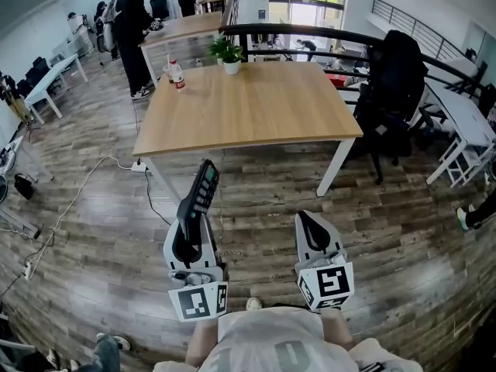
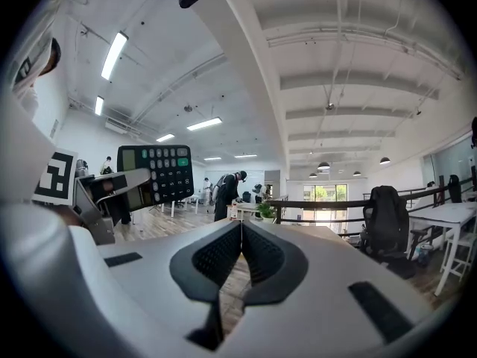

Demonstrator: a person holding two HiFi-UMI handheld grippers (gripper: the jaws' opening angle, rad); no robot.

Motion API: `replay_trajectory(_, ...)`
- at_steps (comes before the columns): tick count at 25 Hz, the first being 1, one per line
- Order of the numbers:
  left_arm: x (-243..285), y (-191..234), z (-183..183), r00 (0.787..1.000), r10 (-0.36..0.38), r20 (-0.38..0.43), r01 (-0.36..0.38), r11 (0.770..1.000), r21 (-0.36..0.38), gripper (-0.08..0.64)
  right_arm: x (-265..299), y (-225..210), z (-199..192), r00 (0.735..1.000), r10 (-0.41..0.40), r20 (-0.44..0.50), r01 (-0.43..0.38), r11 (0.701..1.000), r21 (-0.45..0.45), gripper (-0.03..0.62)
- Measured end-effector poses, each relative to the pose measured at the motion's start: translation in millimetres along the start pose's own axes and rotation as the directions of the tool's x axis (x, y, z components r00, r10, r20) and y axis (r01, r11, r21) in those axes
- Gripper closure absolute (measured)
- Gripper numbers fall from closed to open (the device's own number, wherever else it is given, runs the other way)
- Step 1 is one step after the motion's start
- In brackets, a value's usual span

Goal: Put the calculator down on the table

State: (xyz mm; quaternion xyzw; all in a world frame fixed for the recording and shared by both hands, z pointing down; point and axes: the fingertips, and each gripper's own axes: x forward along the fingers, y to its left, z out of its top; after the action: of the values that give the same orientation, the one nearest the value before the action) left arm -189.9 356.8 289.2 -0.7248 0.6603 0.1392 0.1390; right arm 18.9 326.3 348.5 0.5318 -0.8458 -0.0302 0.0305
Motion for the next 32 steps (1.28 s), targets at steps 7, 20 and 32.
replay_trajectory(7,1,15,-12,1.0,-0.021,-0.018,0.021,1.0,0.005,0.445,13,-1,-5,0.999,-0.041,-0.009,0.041,0.999,0.005,0.574)
replay_trajectory(20,78,33,-48,1.0,-0.015,0.01,0.015,0.999,0.043,0.445,100,-51,-9,0.996,-0.071,0.046,0.07,0.997,0.031,0.574)
replay_trajectory(32,239,55,-105,0.998,0.065,0.028,-0.067,0.995,0.076,0.445,267,-140,5,0.998,-0.043,0.051,0.045,0.998,-0.036,0.574)
